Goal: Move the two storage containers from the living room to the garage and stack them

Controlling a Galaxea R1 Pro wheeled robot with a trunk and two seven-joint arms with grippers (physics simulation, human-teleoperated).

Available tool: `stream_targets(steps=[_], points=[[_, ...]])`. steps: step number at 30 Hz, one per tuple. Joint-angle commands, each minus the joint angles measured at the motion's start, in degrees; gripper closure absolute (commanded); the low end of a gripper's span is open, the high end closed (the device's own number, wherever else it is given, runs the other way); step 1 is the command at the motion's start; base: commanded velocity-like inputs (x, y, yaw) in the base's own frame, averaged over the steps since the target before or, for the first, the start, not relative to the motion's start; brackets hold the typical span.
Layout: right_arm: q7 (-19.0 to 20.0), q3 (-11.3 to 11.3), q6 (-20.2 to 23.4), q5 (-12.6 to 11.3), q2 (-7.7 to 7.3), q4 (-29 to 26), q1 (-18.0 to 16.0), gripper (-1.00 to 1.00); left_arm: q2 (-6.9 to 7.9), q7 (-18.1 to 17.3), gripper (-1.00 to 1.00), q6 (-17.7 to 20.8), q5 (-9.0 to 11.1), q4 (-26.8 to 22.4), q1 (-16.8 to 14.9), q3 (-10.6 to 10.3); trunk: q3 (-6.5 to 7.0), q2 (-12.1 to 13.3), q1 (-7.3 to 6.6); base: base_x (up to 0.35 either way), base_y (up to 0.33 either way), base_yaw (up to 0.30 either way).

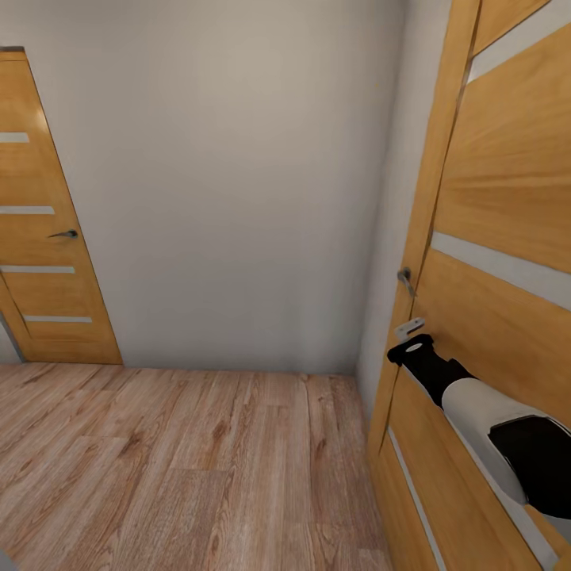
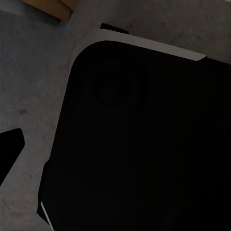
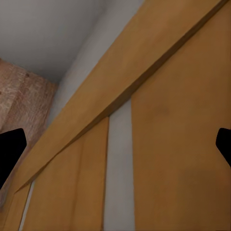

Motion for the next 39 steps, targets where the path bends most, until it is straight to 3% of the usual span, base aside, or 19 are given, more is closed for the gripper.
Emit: stream_targets(steps=[1,10,17,19,23,25,29,31,34,38,39], points=[[-0.25,-0.39,0.54,1.40,-0.54,-0.05,0.00,-1.00,-0.02,0.03,-1.00,-0.13,0.18,-0.04,0.01,0.14,-0.06,-0.03,0.00,0.000,0.000,0.000],[-0.25,-0.43,0.57,1.40,-0.73,-0.05,0.00,-1.00,-0.02,0.03,-1.00,-0.13,0.19,-0.04,0.01,0.14,-0.06,-0.03,0.00,0.000,0.000,0.000],[-0.20,-0.38,0.95,1.36,0.86,-0.05,0.00,-1.00,-0.02,0.03,-1.00,-0.13,0.16,-0.04,0.01,0.14,-0.06,-0.03,0.00,0.000,0.000,0.000],[-0.18,-0.36,1.11,1.33,2.38,-0.05,0.00,-1.00,-0.02,0.03,-1.00,-0.13,0.18,-0.04,0.01,0.14,-0.06,-0.03,0.00,0.000,0.000,0.000],[-0.24,-0.46,1.26,1.34,10.11,0.01,0.00,-1.00,0.03,0.03,-1.00,-0.13,0.17,-0.04,0.01,0.14,-0.06,-0.03,0.00,0.000,0.000,0.000],[-0.24,-0.57,1.03,1.26,12.56,0.10,0.00,-1.00,0.05,0.03,-1.00,-0.13,0.17,-0.04,0.01,0.14,-0.06,-0.03,0.00,0.000,0.000,0.000],[-0.25,-0.94,0.67,1.09,15.31,0.66,0.00,-1.00,0.05,0.03,-1.00,-0.13,0.17,-0.04,0.01,0.14,-0.06,-0.03,0.00,0.000,0.000,0.000],[-0.09,-2.15,-0.06,0.79,15.66,1.28,0.00,-1.00,0.01,0.03,-1.00,-0.13,0.16,-0.04,0.01,0.14,-0.06,-0.03,0.00,0.000,0.000,0.000],[0.47,-4.20,-4.89,-2.74,15.38,8.62,0.09,-1.00,-0.01,0.03,-1.00,-0.13,0.18,-0.04,0.01,0.19,-0.06,-0.03,0.00,0.000,0.000,0.000],[0.94,-4.82,-9.24,-6.49,14.74,12.38,0.99,-1.00,-0.01,0.03,-1.00,-0.13,0.14,-0.04,0.01,0.20,-0.06,-0.03,0.00,0.000,0.000,0.000],[1.08,-4.89,-9.82,-7.12,13.98,12.85,2.14,-1.00,-0.01,0.03,-1.00,-0.13,0.12,-0.04,0.01,0.21,-0.06,-0.03,0.00,0.000,0.000,0.000]])
